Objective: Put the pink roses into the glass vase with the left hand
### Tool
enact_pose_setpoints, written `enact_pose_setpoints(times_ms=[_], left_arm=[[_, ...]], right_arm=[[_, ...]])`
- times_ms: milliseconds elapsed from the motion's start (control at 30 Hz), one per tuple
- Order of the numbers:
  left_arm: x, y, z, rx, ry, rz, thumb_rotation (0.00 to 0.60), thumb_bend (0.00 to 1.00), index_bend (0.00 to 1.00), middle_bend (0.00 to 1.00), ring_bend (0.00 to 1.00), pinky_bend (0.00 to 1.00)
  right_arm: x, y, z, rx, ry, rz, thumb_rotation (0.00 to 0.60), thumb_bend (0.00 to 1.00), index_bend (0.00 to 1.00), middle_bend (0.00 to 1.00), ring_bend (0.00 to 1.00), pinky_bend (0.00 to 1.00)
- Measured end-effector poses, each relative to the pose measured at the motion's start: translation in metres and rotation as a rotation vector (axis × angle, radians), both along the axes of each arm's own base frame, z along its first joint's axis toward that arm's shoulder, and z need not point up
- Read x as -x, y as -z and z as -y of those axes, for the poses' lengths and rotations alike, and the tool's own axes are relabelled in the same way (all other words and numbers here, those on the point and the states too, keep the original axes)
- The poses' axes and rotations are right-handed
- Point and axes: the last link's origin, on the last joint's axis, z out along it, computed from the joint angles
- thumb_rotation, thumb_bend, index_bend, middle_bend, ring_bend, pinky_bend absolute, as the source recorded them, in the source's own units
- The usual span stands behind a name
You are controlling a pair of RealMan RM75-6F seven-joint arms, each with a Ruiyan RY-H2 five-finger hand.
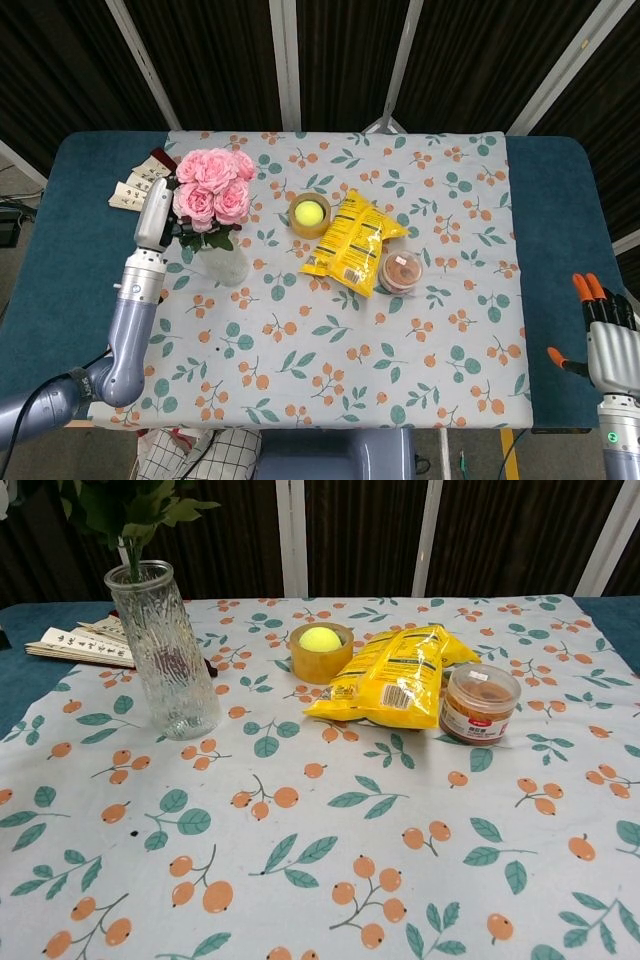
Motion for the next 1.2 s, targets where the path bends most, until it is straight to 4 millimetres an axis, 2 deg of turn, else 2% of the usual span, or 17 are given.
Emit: enact_pose_setpoints(times_ms=[200, 333, 600, 900, 1067, 1200], left_arm=[[0.010, -0.002, 0.002, 0.070, 0.018, -0.096, 0.600, 0.17, 0.26, 0.16, 0.05, 0.20], [0.012, -0.011, 0.007, 0.122, 0.042, -0.175, 0.600, 0.17, 0.21, 0.15, 0.03, 0.18], [0.021, -0.032, 0.025, 0.158, 0.048, -0.377, 0.600, 0.17, 0.19, 0.15, 0.03, 0.17], [0.042, -0.072, 0.059, 0.102, 0.000, -0.701, 0.600, 0.17, 0.18, 0.15, 0.01, 0.17], [0.056, -0.093, 0.091, 0.035, -0.093, -0.840, 0.600, 0.17, 0.18, 0.16, 0.01, 0.17], [0.079, -0.101, 0.120, -0.014, -0.180, -0.922, 0.600, 0.18, 0.18, 0.16, 0.01, 0.17]], right_arm=[[-0.002, -0.001, -0.001, -0.004, 0.000, 0.010, 0.600, 0.12, 0.00, 0.00, 0.00, 0.00], [-0.003, -0.002, -0.002, 0.004, -0.002, 0.012, 0.600, 0.12, 0.00, 0.00, 0.00, 0.00], [-0.006, -0.001, -0.003, -0.001, -0.013, 0.015, 0.600, 0.12, 0.00, 0.00, 0.00, 0.00], [-0.005, -0.007, -0.005, 0.016, -0.005, 0.031, 0.600, 0.12, 0.00, 0.00, 0.00, 0.00], [-0.006, -0.006, -0.005, 0.011, -0.010, 0.030, 0.600, 0.12, 0.00, 0.00, 0.00, 0.00], [-0.006, -0.004, -0.005, -0.002, -0.012, 0.027, 0.600, 0.12, 0.00, 0.00, 0.00, 0.00]])
